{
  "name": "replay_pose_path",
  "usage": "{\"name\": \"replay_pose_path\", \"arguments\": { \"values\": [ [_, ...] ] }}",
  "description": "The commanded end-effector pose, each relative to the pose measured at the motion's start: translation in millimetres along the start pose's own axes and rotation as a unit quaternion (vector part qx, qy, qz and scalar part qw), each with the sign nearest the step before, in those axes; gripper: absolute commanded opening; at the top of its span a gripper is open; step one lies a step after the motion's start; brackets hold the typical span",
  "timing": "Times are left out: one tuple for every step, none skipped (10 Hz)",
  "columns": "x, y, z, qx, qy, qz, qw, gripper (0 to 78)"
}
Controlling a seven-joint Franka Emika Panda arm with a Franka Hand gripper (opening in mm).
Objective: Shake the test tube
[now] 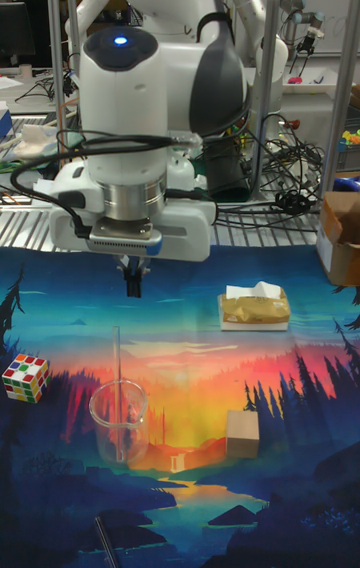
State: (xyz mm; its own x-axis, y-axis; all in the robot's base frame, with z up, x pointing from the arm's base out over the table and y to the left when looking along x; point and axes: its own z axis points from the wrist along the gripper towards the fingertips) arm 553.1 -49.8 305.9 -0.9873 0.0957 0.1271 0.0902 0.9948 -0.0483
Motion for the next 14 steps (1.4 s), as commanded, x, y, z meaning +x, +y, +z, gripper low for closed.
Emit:
{"name": "replay_pose_path", "arguments": {
  "values": [
    [-0.6,0.2,-1.8,0.002,0.003,-0.014,0.9999,0.0],
    [-0.8,0.6,-1.5,0.004,0.000,-0.018,0.9998,0.0],
    [-0.9,1.1,-1.2,0.004,0.000,-0.018,0.9998,0.0],
    [-2.0,2.1,-0.6,0.010,-0.002,-0.024,0.9997,0.0],
    [-3.0,2.3,0.1,0.011,-0.004,-0.027,0.9996,0.0],
    [-3.8,2.0,0.7,0.015,-0.006,-0.030,0.9994,0.0],
    [-5.0,1.3,1.6,0.015,-0.005,-0.034,0.9993,0.0],
    [-5.3,1.2,1.8,0.015,-0.005,-0.034,0.9993,0.0],
    [-6.0,0.8,2.4,0.017,-0.005,-0.037,0.9992,0.0],
    [-6.3,0.9,2.6,0.017,-0.005,-0.037,0.9992,0.0],
    [-6.8,0.6,3.0,0.017,-0.005,-0.036,0.9992,0.0],
    [-7.8,0.0,3.7,0.017,-0.005,-0.037,0.9992,0.0],
    [-8.4,-0.4,4.2,0.016,-0.005,-0.039,0.9991,0.0],
    [-10.2,-1.4,5.6,0.017,-0.005,-0.042,0.9989,0.0]
  ]
}}
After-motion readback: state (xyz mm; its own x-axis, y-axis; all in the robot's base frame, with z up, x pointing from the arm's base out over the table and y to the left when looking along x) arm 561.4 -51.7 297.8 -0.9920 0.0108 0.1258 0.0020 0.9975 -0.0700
